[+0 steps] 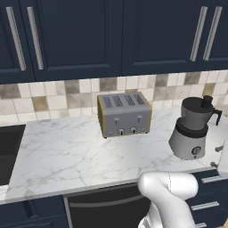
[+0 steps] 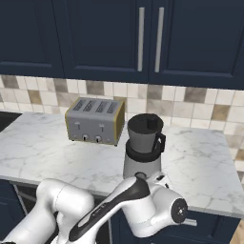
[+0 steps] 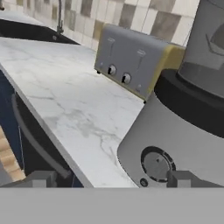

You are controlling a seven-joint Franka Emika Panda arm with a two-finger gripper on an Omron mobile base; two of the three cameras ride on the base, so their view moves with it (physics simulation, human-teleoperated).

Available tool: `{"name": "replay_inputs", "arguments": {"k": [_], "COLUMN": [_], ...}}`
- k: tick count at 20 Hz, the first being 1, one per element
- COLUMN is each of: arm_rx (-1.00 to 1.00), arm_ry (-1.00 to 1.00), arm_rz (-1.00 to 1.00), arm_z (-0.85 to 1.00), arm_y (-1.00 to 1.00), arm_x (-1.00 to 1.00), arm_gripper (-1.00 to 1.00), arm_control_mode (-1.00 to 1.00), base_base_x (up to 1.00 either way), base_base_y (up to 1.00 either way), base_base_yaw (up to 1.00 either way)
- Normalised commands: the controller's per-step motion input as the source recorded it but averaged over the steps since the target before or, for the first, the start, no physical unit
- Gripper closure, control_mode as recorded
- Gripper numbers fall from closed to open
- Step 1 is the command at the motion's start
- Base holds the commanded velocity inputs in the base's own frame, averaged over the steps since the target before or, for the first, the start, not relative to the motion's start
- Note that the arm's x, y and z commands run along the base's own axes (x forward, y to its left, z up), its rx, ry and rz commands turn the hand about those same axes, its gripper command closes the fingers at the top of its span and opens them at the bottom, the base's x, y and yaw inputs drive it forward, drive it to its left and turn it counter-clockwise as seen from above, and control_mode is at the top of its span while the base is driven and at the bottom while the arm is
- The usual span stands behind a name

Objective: Open the blender lid, put the orange in the blender, close the lid, and start the blender.

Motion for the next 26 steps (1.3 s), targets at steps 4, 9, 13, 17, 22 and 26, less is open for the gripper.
{"name": "replay_inputs", "arguments": {"k": [4,9,13,17,22,26], "arm_rx": [0.02,0.00,0.01,0.06,0.07,0.09], "arm_ry": [0.00,0.04,0.02,0.03,0.00,0.00], "arm_rz": [0.17,0.12,0.08,0.07,0.03,0.00], "arm_z": [-0.32,-0.33,-0.33,-0.29,-0.30,-0.30], "arm_y": [0.02,0.15,0.17,0.04,0.00,0.00], "arm_x": [0.04,0.13,0.18,0.20,0.17,0.23], "arm_gripper": [-1.00,-1.00,-1.00,-1.00,-1.00,-1.00], "arm_control_mode": [-1.00,-1.00,-1.00,-1.00,-1.00,-1.00], "base_base_x": [0.00,0.00,0.00,0.00,0.00,0.00], "base_base_y": [0.00,0.00,0.00,0.00,0.00,0.00], "base_base_yaw": [0.00,0.00,0.00,0.00,0.00,0.00]}}
